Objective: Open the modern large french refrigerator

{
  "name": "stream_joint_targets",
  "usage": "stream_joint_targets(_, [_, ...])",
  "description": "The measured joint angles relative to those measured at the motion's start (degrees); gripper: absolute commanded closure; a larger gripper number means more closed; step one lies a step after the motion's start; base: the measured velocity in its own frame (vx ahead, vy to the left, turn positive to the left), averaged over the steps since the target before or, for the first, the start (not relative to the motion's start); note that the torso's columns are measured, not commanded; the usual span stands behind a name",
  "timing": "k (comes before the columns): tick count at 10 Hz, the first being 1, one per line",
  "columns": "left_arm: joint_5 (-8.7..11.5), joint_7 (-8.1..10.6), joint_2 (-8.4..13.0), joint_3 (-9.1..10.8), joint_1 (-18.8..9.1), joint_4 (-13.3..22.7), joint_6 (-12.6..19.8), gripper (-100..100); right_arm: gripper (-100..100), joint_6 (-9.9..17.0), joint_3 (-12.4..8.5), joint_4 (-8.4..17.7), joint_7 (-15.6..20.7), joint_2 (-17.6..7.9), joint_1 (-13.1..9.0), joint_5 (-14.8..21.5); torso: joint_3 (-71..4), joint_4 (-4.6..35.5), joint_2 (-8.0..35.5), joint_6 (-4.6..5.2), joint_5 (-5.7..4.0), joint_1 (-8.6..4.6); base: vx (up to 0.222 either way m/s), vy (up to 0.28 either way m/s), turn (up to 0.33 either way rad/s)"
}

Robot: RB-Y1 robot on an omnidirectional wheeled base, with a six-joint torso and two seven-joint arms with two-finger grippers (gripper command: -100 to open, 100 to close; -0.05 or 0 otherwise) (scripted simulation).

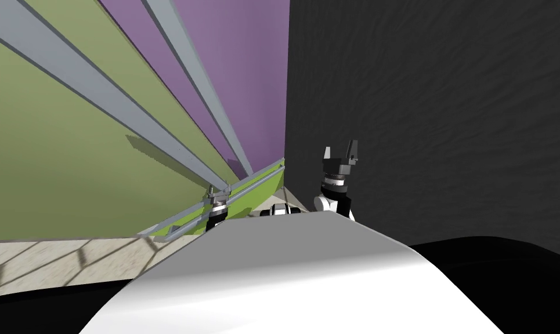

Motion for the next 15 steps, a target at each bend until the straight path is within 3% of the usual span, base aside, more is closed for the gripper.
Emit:
stream_joint_targets(1, [0.04,0.04,0.06,0.05,0.0,-0.11,0.23,100,0,0.0,0.0,0.0,0.0,0.0,0.0,0.0,0.04,0.02,0.07,0.0,0.03,0.08,-0.015,0.041,0.01])
stream_joint_targets(3, [-0.61,-0.73,-1.34,-0.27,0.32,0.17,-1.47,100,0,0.0,-0.01,0.01,0.0,-0.01,-0.01,0.0,0.12,-0.23,0.01,0.18,0.38,0.14,-0.047,0.057,-0.012])
stream_joint_targets(5, [-0.92,-0.77,-1.74,-0.68,0.03,1.36,-2.37,100,0,0.0,0.0,0.0,0.0,0.0,-0.01,0.0,-0.14,-0.15,-0.3,0.08,0.11,0.0,-0.086,0.029,-0.057])
stream_joint_targets(13, [-4.15,5.82,6.62,-8.43,5.04,-5.66,-3.58,100,0,0.01,-0.01,0.01,0.0,-0.01,-0.03,0.0,0.14,0.08,0.21,0.17,-0.1,-0.49,-0.201,0.074,-0.114])
stream_joint_targets(15, [-4.71,6.42,7.6,-9.54,6.2,-6.14,-4.04,100,0,0.01,-0.01,0.01,0.0,-0.02,-0.03,0.0,-0.14,0.1,-0.1,0.25,-0.17,-0.17,-0.191,0.139,-0.178])
